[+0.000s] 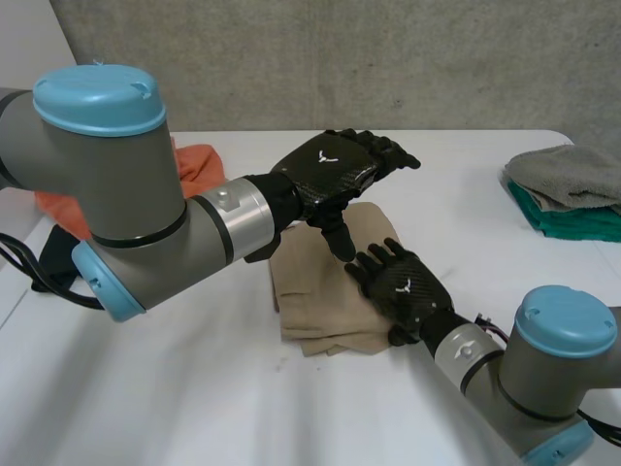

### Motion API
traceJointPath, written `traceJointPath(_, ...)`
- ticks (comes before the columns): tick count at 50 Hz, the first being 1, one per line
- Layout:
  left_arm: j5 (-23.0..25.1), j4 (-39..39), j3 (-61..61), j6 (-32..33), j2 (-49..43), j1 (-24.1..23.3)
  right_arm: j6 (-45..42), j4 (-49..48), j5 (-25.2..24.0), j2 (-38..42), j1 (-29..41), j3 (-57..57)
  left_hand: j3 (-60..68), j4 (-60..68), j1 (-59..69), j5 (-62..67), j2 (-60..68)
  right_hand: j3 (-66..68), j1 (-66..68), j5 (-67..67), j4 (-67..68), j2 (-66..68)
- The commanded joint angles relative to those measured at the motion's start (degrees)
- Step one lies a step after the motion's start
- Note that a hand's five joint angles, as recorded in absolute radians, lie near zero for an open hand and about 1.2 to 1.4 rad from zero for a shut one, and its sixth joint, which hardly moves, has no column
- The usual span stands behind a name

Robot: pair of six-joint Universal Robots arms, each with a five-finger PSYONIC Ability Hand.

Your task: Fold the laundry.

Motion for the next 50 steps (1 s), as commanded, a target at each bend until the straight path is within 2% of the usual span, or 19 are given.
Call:
traceJointPath(1,0.01,0.24,-0.88,0.05,-0.24,-0.03,-0.02,0.54,0.13,-4.45,-0.37,4.56,0.89,0.74,1.96,-0.33,0.65,-2.19,-1.72,-2.48,-2.13,-0.54)
traceJointPath(13,0.01,0.33,-1.14,-0.04,-0.33,-0.03,0.16,0.36,-0.67,-4.99,-0.19,3.34,1.39,1.24,2.46,0.17,1.15,-2.19,-1.72,-2.48,-2.13,-0.54)
traceJointPath(23,0.01,0.33,-1.14,-0.04,-0.77,-0.03,-0.20,-0.16,-0.31,0.81,0.42,-2.02,1.39,1.24,2.46,0.17,1.15,-1.62,-1.15,-1.91,-1.55,0.03)
traceJointPath(28,0.01,0.33,-1.23,0.05,-0.86,0.05,-0.20,-0.16,-0.31,1.96,0.42,-3.78,1.56,1.41,2.63,0.34,1.32,5.45,5.92,5.16,5.51,7.10)
traceJointPath(32,0.01,0.33,-1.58,0.05,-0.68,0.23,-0.20,-0.43,-0.93,1.96,0.42,-4.66,1.56,1.41,2.63,0.34,1.32,17.21,17.68,16.92,17.28,18.86)
traceJointPath(33,0.09,0.42,-1.75,0.05,-0.60,0.32,-0.02,-0.51,-0.93,1.96,0.42,-5.18,1.56,1.41,2.63,0.34,1.32,25.23,25.70,24.94,25.29,26.88)
traceJointPath(38,0.01,0.51,-1.75,0.05,-0.33,0.41,1.03,-0.51,-0.93,2.04,0.51,-7.21,1.73,1.58,2.80,0.51,1.49,44.97,45.44,44.68,45.04,46.62)
traceJointPath(41,0.01,0.51,-1.75,0.05,-0.16,0.49,1.12,-0.43,-0.84,2.39,0.60,-8.78,1.90,1.74,2.97,0.68,1.66,41.83,42.30,41.54,41.89,43.48)
traceJointPath(45,0.01,0.51,-1.75,0.05,0.02,0.49,1.56,0.36,-0.40,3.18,1.12,-10.28,1.90,1.74,2.97,0.68,1.66,21.00,21.47,20.71,21.07,22.65)
traceJointPath(50,-0.08,0.51,-1.93,0.05,0.02,0.49,1.82,0.36,-0.40,3.80,1.22,-10.64,1.90,1.75,2.97,0.68,1.66,17.58,18.05,17.29,17.65,19.23)
